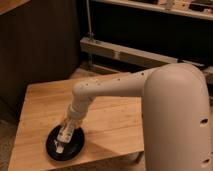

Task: Place the bottle in the ceramic bowl

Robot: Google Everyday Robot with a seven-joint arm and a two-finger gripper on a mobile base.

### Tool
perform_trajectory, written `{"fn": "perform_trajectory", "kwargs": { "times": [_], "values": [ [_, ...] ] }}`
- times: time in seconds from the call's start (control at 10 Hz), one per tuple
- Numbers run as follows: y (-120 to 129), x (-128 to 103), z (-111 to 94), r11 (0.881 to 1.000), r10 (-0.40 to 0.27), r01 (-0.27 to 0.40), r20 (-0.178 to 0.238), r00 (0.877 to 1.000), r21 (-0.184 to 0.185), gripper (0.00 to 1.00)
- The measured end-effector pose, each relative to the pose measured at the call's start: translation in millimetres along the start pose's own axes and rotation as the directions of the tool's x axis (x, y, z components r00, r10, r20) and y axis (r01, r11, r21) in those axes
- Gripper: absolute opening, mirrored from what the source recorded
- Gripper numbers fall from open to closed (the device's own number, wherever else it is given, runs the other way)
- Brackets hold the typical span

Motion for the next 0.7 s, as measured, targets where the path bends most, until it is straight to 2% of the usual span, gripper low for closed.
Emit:
{"fn": "perform_trajectory", "kwargs": {
  "times": [0.7],
  "values": [
    [-5.9, 2.1, 4.3, 1.000, -0.006, 0.007, -0.017, 1.000, 0.005, 0.80]
  ]
}}
